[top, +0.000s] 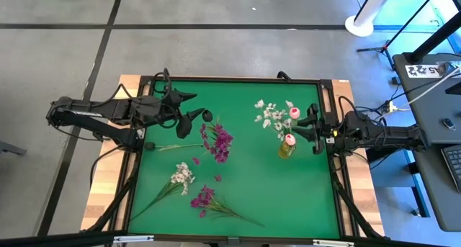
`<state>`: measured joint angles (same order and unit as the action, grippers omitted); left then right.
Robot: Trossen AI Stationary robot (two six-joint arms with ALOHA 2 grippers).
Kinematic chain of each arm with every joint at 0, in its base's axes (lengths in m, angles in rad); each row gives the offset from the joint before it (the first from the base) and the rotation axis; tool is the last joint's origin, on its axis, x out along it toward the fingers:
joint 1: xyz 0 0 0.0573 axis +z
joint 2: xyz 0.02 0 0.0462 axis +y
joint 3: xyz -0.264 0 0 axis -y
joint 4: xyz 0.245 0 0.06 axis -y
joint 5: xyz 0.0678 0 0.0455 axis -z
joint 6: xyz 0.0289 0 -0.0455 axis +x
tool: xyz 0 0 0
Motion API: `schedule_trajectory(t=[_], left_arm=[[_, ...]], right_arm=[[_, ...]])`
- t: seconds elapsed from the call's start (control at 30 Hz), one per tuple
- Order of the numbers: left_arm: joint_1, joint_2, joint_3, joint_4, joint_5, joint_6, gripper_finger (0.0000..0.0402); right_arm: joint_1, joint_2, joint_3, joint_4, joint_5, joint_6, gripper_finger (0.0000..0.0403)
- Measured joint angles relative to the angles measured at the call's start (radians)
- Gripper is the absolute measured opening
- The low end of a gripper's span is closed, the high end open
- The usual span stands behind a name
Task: Sort flowers into vase by color
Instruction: Put the pink tulip into the yellow vase
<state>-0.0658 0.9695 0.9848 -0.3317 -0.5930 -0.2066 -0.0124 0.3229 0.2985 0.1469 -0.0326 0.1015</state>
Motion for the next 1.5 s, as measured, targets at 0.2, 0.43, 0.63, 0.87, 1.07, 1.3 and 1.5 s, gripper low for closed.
schedule_trajectory(t=[0.2, 0.43, 0.63, 0.87, 1.07, 1.3, 1.5], left_arm=[[0.000, 0.000, 0.000, -0.001, 0.000, 0.000, 0.0292], [0.000, 0.000, 0.000, -0.009, 0.000, 0.000, 0.0292], [0.000, 0.000, 0.000, -0.014, 0.000, -0.001, 0.0292], [0.000, 0.000, 0.000, -0.013, 0.000, -0.001, 0.0292], [0.000, 0.000, 0.000, -0.013, 0.000, -0.002, 0.0292], [0.000, 0.000, 0.000, -0.013, 0.000, -0.004, 0.0292], [0.000, 0.000, 0.000, -0.013, 0.000, -0.004, 0.0292]], right_arm=[[0.000, 0.000, 0.009, -0.029, -0.028, 0.027, 0.0188], [0.000, -0.007, 0.129, -0.247, -0.033, 0.033, 0.0265], [0.000, -0.007, 0.248, -0.383, -0.051, 0.049, 0.0295], [0.000, -0.007, 0.306, -0.397, -0.043, 0.014, 0.0298], [-0.001, -0.006, 0.310, -0.202, 0.023, -0.111, 0.0297], [-0.001, 0.028, 0.311, 0.030, 0.024, -0.185, 0.0230], [-0.001, 0.165, 0.318, 0.032, 0.061, -0.213, 0.0103]])
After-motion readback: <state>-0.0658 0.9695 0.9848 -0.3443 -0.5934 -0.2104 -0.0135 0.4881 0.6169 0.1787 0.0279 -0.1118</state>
